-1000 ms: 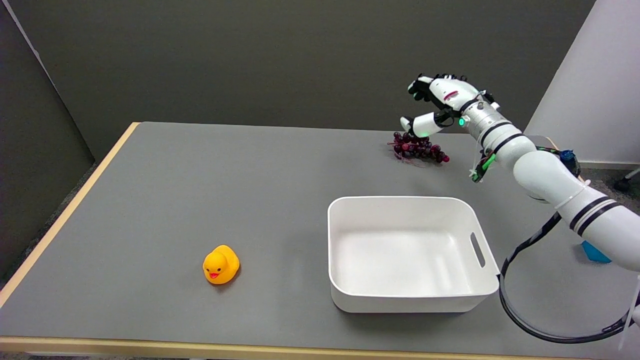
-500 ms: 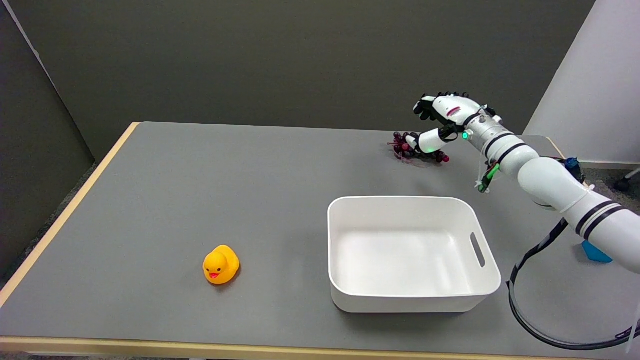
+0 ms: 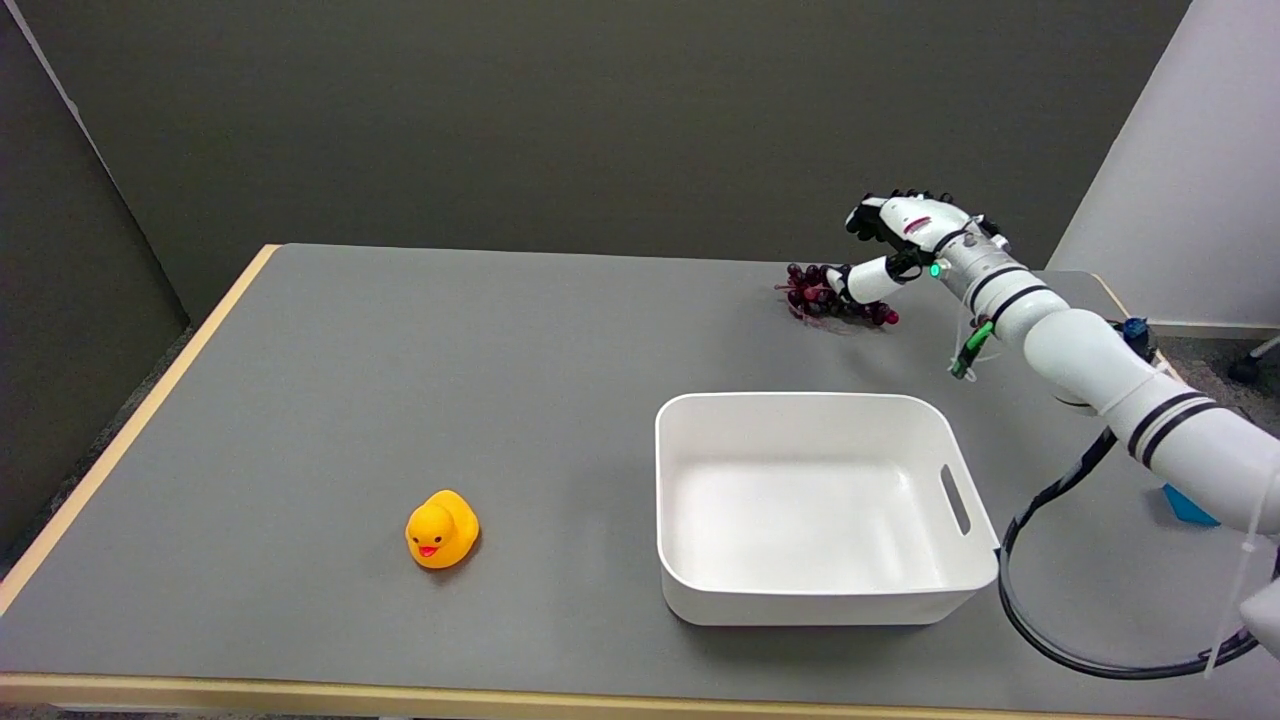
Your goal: Pick up the grape.
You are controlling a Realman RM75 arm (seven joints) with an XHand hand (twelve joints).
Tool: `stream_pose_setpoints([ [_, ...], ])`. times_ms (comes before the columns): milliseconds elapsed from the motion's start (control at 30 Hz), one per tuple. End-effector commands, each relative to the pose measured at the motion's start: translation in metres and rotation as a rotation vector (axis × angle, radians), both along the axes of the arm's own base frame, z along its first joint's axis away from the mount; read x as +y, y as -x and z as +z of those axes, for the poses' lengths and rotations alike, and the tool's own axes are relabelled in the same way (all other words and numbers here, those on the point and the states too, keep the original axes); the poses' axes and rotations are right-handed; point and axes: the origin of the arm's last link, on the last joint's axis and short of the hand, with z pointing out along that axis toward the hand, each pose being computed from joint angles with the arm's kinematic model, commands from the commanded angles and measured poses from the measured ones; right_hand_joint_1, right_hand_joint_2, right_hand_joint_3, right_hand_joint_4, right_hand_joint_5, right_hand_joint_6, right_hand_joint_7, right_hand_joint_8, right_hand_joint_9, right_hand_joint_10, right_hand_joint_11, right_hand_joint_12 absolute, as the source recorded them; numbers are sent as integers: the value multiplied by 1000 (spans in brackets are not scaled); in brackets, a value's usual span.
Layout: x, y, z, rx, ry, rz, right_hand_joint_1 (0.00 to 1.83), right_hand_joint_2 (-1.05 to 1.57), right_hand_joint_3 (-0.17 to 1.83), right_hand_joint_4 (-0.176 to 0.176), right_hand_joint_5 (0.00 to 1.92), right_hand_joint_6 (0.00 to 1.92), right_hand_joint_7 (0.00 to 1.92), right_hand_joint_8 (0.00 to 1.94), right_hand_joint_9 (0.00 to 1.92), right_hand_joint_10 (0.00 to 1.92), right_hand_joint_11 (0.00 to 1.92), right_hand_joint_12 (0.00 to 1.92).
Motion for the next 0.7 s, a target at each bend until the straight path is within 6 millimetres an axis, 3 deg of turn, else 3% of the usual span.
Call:
stream_pose_setpoints([
  [33, -22, 32, 2, -51, 87, -74, 641, 597, 893, -87, 316, 602, 445, 585, 300, 1013, 116, 1365],
  [700, -45, 47, -13, -104, 116, -123, 640, 596, 899, -71, 301, 575, 428, 552, 283, 970, 90, 1333],
])
